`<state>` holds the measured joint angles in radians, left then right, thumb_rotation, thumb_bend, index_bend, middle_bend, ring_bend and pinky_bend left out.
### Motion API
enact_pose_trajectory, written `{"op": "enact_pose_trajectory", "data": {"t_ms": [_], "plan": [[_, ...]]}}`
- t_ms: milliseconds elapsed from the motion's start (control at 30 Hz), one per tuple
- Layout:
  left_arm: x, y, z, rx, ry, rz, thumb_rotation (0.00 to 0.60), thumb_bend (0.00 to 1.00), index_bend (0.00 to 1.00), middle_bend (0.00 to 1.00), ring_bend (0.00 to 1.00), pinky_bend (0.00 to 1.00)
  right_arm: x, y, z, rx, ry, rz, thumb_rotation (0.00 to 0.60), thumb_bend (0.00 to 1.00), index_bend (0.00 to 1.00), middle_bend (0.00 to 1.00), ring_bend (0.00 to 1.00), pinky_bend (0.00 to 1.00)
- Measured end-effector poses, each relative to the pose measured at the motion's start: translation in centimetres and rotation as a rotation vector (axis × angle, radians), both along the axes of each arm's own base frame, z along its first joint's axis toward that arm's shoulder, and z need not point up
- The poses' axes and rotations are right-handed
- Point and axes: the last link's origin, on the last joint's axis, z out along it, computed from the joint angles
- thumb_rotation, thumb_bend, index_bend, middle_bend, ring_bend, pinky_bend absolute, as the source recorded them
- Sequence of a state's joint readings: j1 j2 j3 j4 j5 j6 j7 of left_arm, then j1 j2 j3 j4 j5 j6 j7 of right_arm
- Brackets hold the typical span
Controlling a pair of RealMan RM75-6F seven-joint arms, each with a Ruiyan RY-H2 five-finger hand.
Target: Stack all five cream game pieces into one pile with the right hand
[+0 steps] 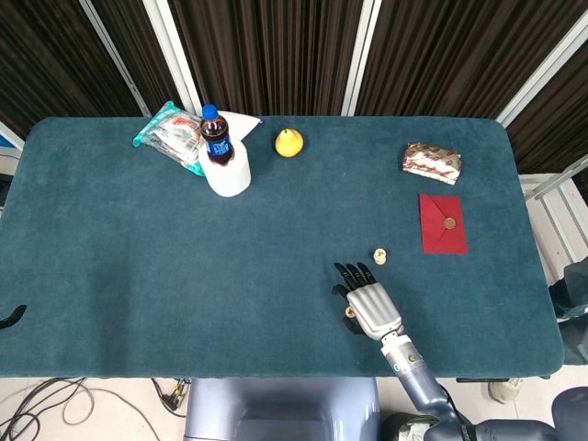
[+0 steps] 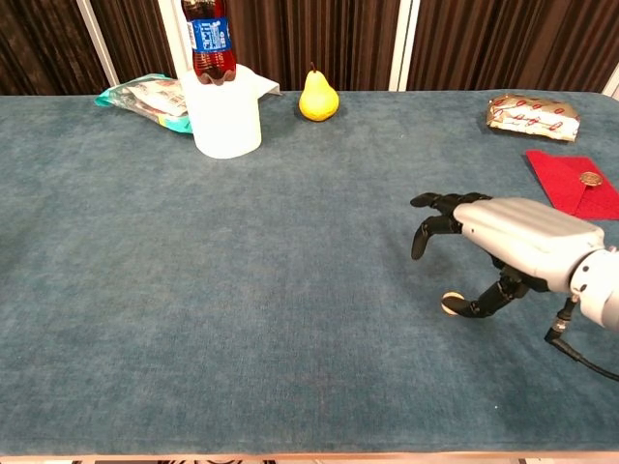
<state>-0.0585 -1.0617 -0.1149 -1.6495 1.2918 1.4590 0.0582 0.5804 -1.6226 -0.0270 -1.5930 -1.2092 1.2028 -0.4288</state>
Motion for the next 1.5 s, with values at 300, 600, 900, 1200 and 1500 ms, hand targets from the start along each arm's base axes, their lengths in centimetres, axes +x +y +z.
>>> {"op": "enact_pose_trajectory", "data": {"t_ms": [300,600,900,1200,1500], "plan": [[0.0,0.0,0.0,0.000,-0.002,-0.001,0.600,0.17,0.06,0.00,0.00,0.00,-1.0,-0.1,-0.1,0.021,0.013,-0.023,0.600,0.39,0.39,0.00,0.00,0.00],[0.0,0.0,0.0,0.000,-0.003,-0.001,0.600,0.16,0.06,0.00,0.00,0.00,-1.8,-0.1,0.1,0.033,0.016,-0.046,0.600,0.39,0.43,0.00,0.00,0.00],[0.0,0.0,0.0,0.001,-0.003,0.000,0.600,0.17,0.06,0.00,0.00,0.00,-2.1,-0.3,-0.1,0.033,0.013,-0.053,0.600,0.39,0.44,0.00,0.00,0.00],[0.1,0.0,0.0,0.000,-0.003,0.000,0.600,0.17,0.06,0.00,0.00,0.00,-2.4,-0.4,-0.3,0.035,0.024,-0.061,0.600,0.39,0.44,0.00,0.00,0.00],[0.1,0.0,0.0,0.002,-0.001,0.001,0.600,0.17,0.06,0.00,0.00,0.00,-2.6,-0.5,-0.2,0.036,0.031,-0.062,0.600,0.39,0.45,0.00,0.00,0.00]]}}
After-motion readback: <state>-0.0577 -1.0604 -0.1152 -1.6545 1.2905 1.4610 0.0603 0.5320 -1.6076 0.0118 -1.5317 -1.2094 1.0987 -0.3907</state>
